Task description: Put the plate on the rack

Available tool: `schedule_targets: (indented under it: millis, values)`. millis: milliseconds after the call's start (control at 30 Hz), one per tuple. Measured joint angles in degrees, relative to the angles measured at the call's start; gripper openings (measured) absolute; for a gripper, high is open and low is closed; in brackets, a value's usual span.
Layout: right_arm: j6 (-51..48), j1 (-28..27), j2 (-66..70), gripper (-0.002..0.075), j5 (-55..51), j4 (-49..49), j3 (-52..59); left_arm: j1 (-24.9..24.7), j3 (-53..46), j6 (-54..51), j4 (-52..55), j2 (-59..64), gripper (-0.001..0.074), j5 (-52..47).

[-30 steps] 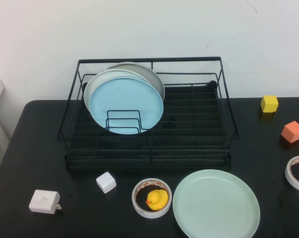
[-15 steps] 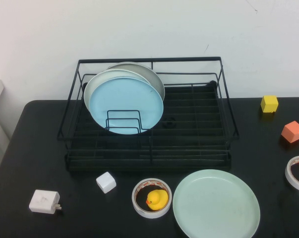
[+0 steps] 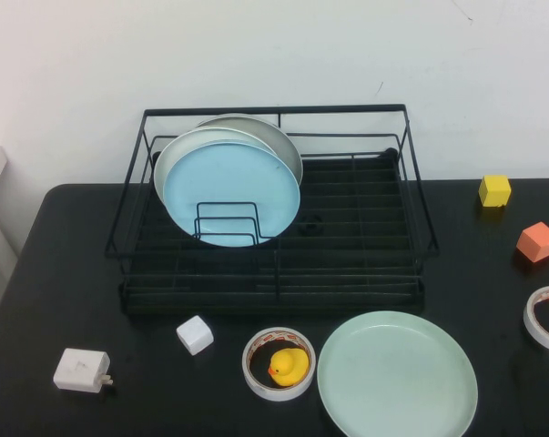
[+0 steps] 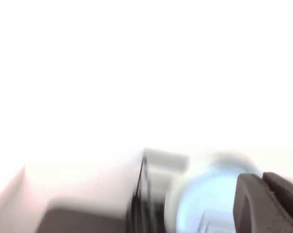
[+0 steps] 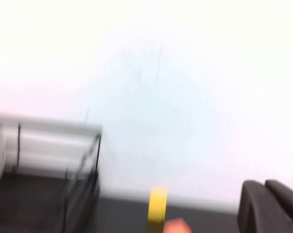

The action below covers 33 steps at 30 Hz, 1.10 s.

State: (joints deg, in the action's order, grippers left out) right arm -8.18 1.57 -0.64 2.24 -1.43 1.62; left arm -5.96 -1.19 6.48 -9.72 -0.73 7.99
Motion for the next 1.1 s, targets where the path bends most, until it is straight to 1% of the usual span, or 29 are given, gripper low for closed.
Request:
schedule_targets:
  millis: [133,233,367,500,633,700,733,800,900,1000,1100]
  values:
    - [0.0,0.0,0.0,-0.0002,7.7,0.0,0.0,0.0,0.0,0.8,-0.1,0.0,-0.0001,9.2]
    - [0.0,0.0,0.0,-0.0002,9.6,0.0,0.0,0.0,0.0,0.9,-0.2,0.0,-0.0001,12.7]
    - [0.0,0.0,0.0,-0.0002,10.6,0.1,0.0,0.0,0.0,1.0,-0.4,0.0,-0.0001,14.3]
    - [-0.9,0.0,0.0,-0.0002,11.2,0.0,0.0,0.0,0.0,4.1,-1.3,0.0,-0.0001,16.1]
    - [-1.6,0.0,0.0,-0.0002,14.4,-1.2,0.0,0.0,0.0,5.7,-2.3,0.0,-0.0001,18.5]
    - [-1.6,0.0,0.0,-0.0002,15.9,-2.2,0.0,0.0,1.1,5.7,-2.4,-0.1,-0.0001,15.4]
    - [-1.6,0.0,0.0,-0.0002,15.2,-2.5,-0.5,0.0,2.7,5.4,-2.4,-0.1,-0.0001,12.8]
    - [-1.6,0.0,0.0,-0.0002,10.4,-2.8,-2.8,0.0,7.6,4.2,-2.4,-0.1,-0.0001,5.1]
    - [-1.6,0.0,0.0,-0.0002,0.1,-2.9,-9.5,0.0,14.4,1.4,-2.4,0.5,-0.0001,-3.3]
    - [-1.6,0.0,1.0,-0.0002,-10.7,-3.1,-17.3,0.0,18.4,-0.8,-2.4,3.1,-0.0001,-6.2]
    - [-1.9,0.0,5.9,-0.0002,-20.6,-4.9,-23.0,0.0,19.1,-1.9,-2.4,6.1,-0.0001,-8.0]
